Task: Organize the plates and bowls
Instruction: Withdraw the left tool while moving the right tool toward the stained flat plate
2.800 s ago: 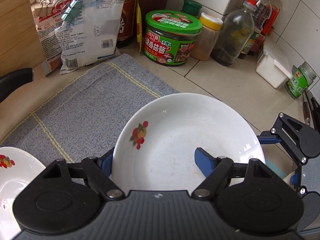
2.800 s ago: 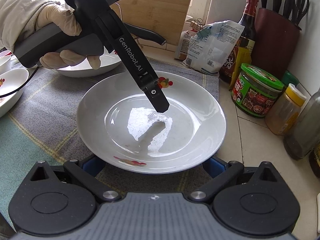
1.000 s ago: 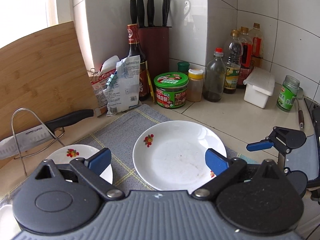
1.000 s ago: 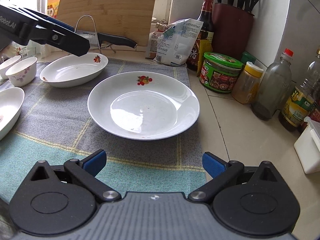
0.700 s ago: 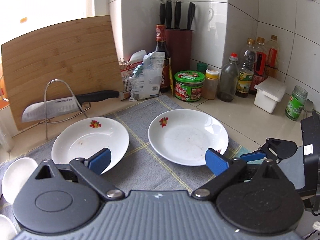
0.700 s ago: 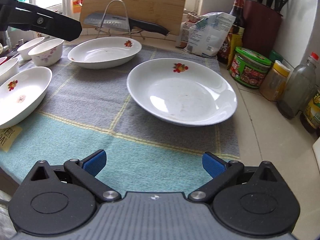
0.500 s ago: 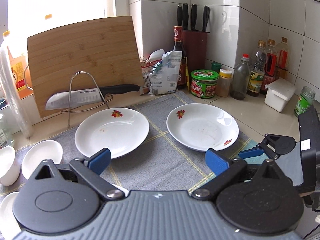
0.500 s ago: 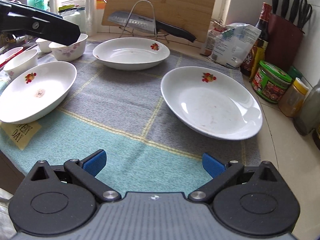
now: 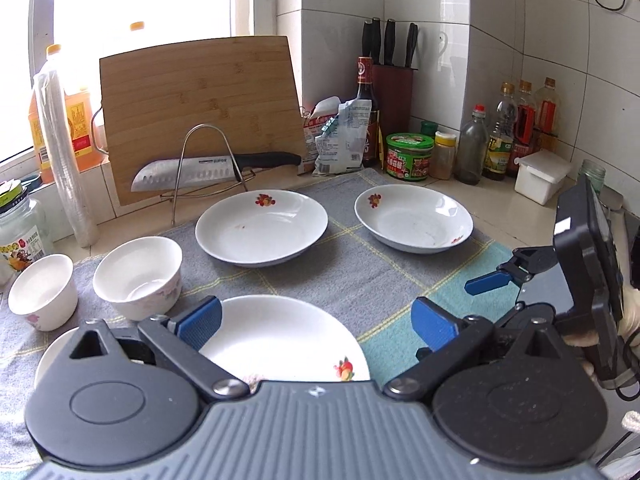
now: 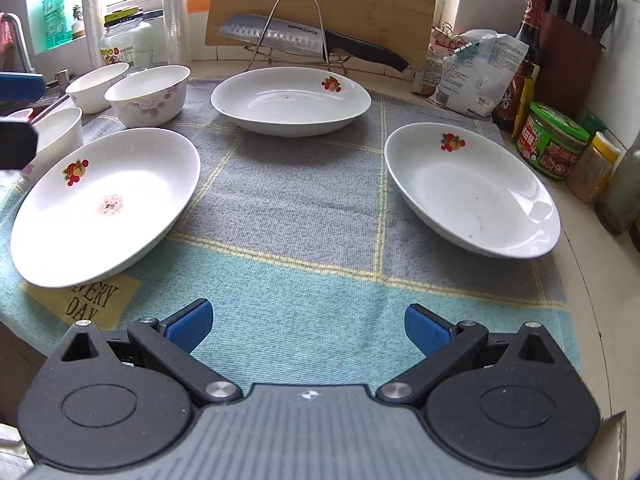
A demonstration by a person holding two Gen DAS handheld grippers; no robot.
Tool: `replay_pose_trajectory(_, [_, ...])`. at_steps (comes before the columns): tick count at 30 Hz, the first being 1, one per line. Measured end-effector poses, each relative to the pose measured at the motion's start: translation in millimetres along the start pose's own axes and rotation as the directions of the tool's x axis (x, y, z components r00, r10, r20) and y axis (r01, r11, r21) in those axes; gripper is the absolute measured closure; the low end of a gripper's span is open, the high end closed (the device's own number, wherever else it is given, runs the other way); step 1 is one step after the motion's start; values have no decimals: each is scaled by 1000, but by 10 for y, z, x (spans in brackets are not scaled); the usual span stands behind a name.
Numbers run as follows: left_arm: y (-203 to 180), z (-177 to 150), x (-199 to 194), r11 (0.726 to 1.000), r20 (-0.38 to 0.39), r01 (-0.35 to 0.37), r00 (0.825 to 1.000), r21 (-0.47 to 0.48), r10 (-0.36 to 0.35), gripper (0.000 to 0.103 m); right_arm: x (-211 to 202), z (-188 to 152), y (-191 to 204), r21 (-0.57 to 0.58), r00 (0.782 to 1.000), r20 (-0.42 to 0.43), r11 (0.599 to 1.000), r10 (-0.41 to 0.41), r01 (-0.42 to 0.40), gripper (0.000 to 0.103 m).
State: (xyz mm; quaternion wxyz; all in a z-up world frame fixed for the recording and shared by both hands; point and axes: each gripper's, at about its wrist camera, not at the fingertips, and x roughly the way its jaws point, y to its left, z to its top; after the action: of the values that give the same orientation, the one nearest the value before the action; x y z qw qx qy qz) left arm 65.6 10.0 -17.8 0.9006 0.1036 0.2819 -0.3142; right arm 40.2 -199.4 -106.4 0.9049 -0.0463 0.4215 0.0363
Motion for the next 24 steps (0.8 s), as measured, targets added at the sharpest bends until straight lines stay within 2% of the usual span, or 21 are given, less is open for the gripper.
replay_pose_trajectory(3, [122, -136, -79, 1000, -22, 19, 1000, 0, -19, 2, -19, -41, 127, 35, 1000, -13, 999, -25, 25, 0])
replay_pose_trajectory(9, [313, -327, -176, 1000, -56, 6, 998, -2, -6, 2, -36, -59, 259, 68, 998, -45, 996, -50, 53, 0])
replay_pose_trajectory(16, [371, -541, -230, 996, -107, -71, 992, -59, 64, 2, 11, 72, 219, 33, 999, -35, 999, -21, 22, 0])
replay_pose_trajectory(21, [322, -723, -166, 982, -194, -158, 971, -100, 137, 2, 111, 198, 50, 10, 999, -11, 999, 38, -38, 0])
replay_pose_trajectory(24, [248, -800, -56, 970, -251, -224, 948, -93, 194, 2, 159, 232, -67, -2, 995, 1, 995, 97, -97, 0])
